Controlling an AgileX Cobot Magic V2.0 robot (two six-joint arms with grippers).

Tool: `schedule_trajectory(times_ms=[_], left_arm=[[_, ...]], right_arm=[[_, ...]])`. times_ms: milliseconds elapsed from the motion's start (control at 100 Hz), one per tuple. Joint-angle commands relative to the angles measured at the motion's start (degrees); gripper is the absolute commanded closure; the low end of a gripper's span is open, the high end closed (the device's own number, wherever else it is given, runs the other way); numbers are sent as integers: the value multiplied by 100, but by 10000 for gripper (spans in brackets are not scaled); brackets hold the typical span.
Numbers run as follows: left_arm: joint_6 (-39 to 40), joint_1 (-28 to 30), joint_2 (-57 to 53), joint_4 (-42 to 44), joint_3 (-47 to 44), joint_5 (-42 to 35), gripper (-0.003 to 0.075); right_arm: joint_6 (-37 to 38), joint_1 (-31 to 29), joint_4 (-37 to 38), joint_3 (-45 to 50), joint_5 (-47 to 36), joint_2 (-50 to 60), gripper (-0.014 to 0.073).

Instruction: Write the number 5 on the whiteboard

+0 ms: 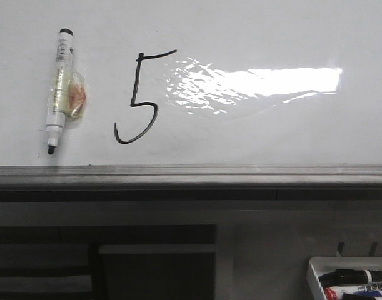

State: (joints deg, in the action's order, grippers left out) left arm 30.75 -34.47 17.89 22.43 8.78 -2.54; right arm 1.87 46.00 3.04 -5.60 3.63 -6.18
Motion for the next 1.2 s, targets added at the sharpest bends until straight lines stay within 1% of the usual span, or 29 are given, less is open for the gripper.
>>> schedule_trajectory(times_ms=[0, 470, 520, 620, 680, 850, 910, 940, 990, 1060, 1110, 1190], left_arm=[[-3, -2, 34, -9, 147, -455, 741], [-3, -2, 34, -9, 28, -444, 741], [-3, -2, 34, -191, -26, -444, 741], [-3, 49, 34, -1067, -140, -395, 741], [-3, 143, 21, -1154, -217, -406, 741], [-3, 598, -52, -1143, -244, -405, 741], [-50, 877, -186, -1143, -262, -345, 741], [-234, 1010, -263, -1143, -286, -368, 741], [-849, 1274, -425, -1167, -313, -409, 741], [-1570, 1684, -677, -1472, -313, -396, 741], [-1815, 2005, -837, -1708, -313, -396, 741], [-1827, 2431, -1058, -1875, -316, -322, 741]], right_arm=[[-27, -44, 68, -157, -475, -59, 654], [-27, -44, 68, -157, -475, -59, 654], [-27, -44, 68, -157, -475, -59, 654], [-27, -44, 68, -157, -475, -59, 654], [-27, -44, 68, -157, -475, -59, 654], [-27, -44, 68, -157, -475, -59, 654], [-27, -44, 68, -157, -475, -59, 654], [-27, -44, 68, -157, -475, -59, 654], [-27, -44, 68, -157, -475, -59, 654], [-27, -44, 68, -157, -475, -59, 654], [-27, -44, 68, -157, -475, -59, 654], [-27, -44, 68, -157, -475, -59, 654]])
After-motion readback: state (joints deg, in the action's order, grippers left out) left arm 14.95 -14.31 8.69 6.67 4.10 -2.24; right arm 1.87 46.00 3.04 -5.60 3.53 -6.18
